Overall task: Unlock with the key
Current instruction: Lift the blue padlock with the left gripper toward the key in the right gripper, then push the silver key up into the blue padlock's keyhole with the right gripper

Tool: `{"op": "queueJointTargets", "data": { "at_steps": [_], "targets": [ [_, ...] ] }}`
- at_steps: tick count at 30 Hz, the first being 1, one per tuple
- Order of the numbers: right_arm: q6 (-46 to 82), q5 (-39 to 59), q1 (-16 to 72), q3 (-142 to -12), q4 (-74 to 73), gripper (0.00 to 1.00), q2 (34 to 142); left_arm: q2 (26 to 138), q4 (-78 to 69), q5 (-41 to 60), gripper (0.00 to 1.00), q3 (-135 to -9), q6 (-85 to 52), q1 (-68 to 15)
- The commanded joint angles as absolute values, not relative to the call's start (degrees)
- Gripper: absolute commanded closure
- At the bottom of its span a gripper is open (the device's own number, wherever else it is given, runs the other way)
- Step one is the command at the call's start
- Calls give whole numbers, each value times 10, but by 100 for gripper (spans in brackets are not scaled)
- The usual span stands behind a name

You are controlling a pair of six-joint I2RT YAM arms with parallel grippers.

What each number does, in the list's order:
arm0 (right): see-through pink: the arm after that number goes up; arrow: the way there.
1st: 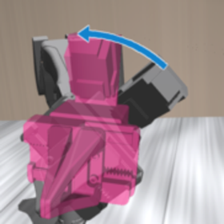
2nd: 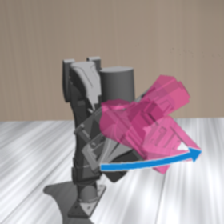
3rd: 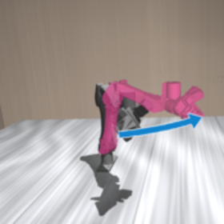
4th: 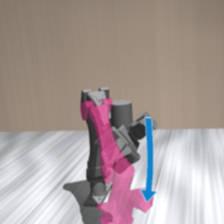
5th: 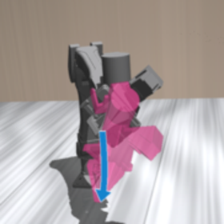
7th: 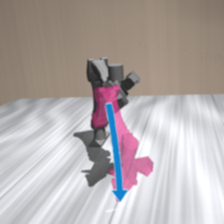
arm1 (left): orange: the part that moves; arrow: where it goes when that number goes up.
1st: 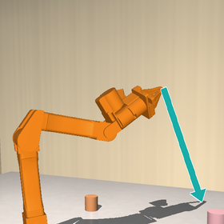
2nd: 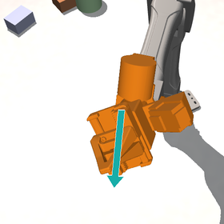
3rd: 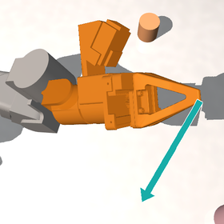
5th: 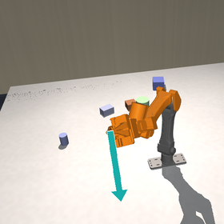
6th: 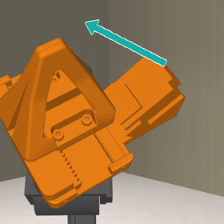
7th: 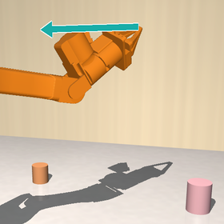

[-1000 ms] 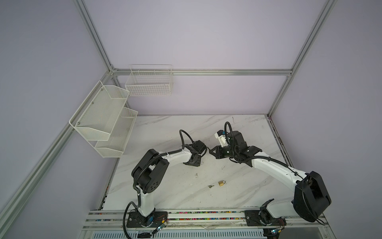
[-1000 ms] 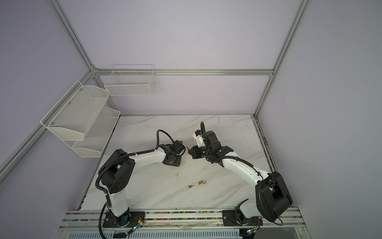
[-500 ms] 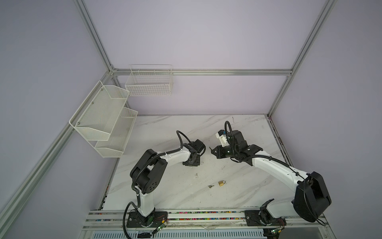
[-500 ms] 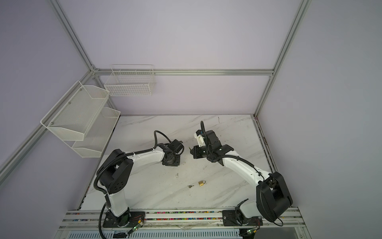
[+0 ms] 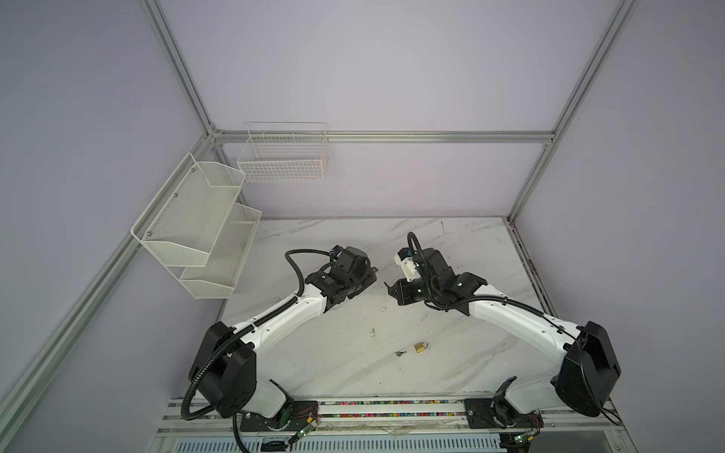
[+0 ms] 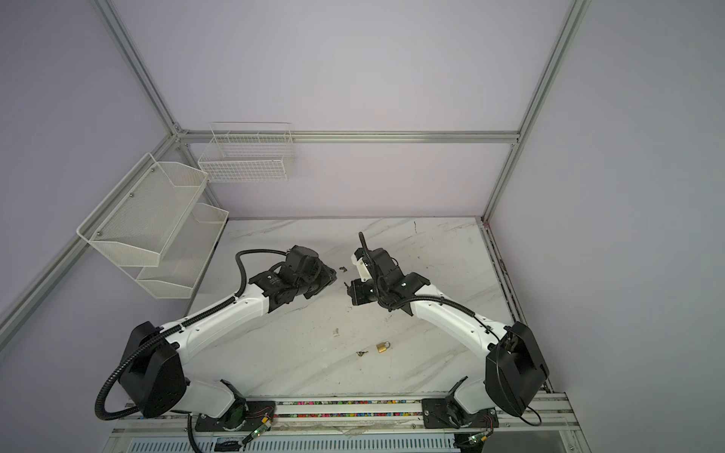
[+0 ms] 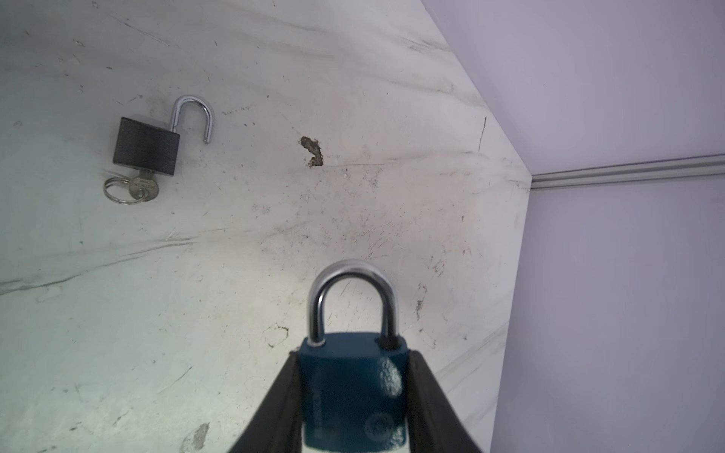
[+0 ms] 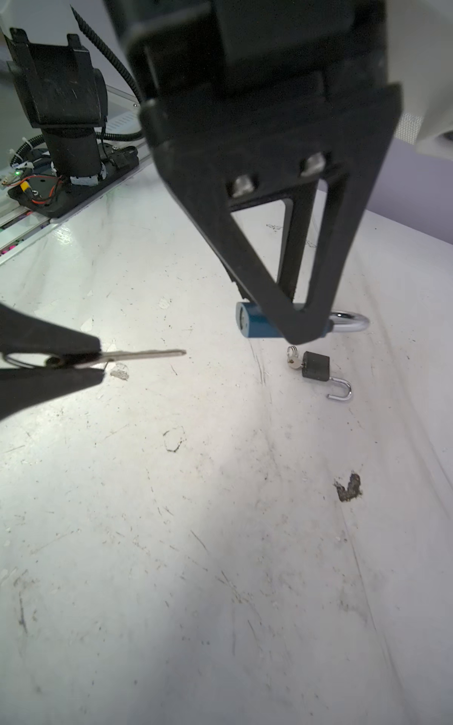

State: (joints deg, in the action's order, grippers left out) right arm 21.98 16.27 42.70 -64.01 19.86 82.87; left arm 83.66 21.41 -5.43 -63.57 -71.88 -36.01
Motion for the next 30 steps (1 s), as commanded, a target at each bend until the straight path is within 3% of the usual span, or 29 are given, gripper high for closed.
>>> {"op": "queueJointTargets", "data": {
  "at_steps": [1,18,30],
  "targets": [
    [281,142,442,-644,163,100,833,805,158,-83,100,-607,-801,-358],
    [293,139,482,-708,120,100,904,733,170,-147,100,-558,-840,-355],
    [288,137,490,-714,117,100,912,731,165,-139,100,-554,-840,-348]
  ]
}}
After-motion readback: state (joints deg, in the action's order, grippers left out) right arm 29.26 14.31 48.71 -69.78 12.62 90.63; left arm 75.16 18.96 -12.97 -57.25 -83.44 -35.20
